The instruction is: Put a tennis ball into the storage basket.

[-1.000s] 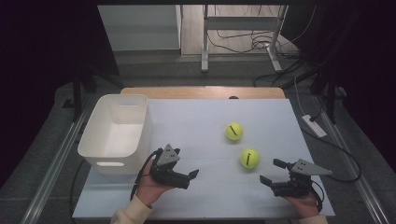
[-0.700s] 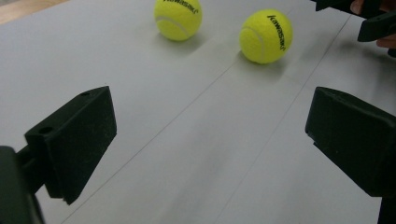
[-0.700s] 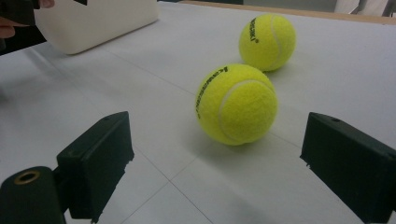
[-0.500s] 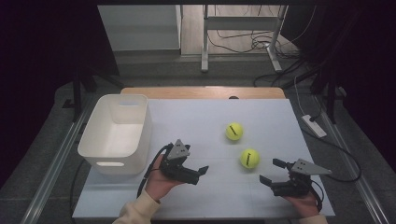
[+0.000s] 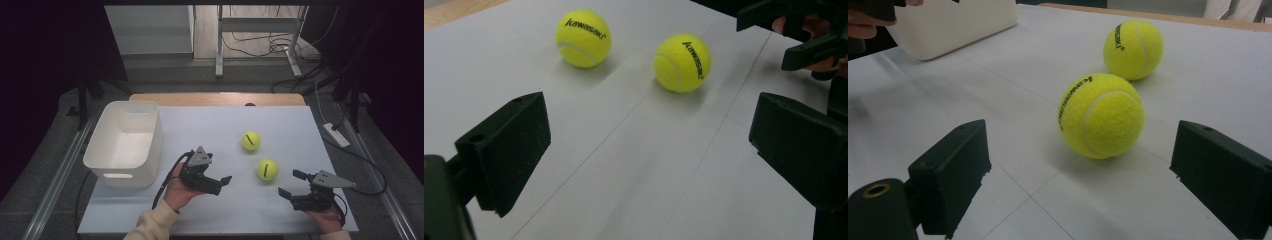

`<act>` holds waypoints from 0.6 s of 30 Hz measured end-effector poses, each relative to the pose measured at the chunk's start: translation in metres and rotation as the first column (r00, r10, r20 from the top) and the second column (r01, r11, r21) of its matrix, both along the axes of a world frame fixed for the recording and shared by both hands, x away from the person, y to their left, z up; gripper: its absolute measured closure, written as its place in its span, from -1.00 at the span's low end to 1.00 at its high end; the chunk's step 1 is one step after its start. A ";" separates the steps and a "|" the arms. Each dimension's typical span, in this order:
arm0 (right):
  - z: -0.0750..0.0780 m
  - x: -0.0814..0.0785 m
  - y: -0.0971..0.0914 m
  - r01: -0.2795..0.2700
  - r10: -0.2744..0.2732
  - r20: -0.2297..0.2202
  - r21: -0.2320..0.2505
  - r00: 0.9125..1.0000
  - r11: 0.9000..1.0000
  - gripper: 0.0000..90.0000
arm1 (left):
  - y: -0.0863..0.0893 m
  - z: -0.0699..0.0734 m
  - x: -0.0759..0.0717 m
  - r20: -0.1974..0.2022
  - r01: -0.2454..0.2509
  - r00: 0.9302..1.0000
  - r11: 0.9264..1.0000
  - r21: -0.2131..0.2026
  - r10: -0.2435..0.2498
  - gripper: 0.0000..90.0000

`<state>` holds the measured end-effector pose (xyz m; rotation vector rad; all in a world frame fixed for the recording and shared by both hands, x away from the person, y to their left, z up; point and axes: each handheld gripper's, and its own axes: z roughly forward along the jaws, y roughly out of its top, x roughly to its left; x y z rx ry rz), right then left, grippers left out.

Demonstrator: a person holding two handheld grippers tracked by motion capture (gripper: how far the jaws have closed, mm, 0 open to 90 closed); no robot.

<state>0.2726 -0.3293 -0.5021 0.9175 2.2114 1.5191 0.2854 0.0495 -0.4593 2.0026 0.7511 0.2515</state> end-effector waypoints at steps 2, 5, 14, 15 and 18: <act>-0.001 0.000 0.000 -0.003 0.003 -0.001 -0.005 1.000 1.000 -0.82 | -0.004 0.000 0.002 0.001 0.007 1.000 1.000 0.009 -0.007 -0.90; -0.001 -0.001 0.001 -0.007 0.007 -0.002 -0.006 1.000 1.000 -0.82 | -0.008 -0.001 0.004 -0.006 0.011 1.000 1.000 0.013 -0.011 -0.90; -0.002 0.000 0.002 -0.012 0.012 0.000 -0.009 1.000 1.000 -0.82 | -0.017 0.002 0.015 -0.013 0.022 1.000 1.000 0.010 -0.021 -0.90; -0.002 0.000 0.002 -0.012 0.012 -0.001 -0.009 1.000 1.000 -0.82 | -0.018 0.002 0.017 -0.017 0.022 1.000 1.000 0.011 -0.022 -0.90; -0.002 0.000 0.002 -0.011 0.011 -0.001 -0.015 1.000 1.000 -0.82 | -0.022 0.002 0.020 -0.017 0.024 1.000 1.000 0.011 -0.024 -0.90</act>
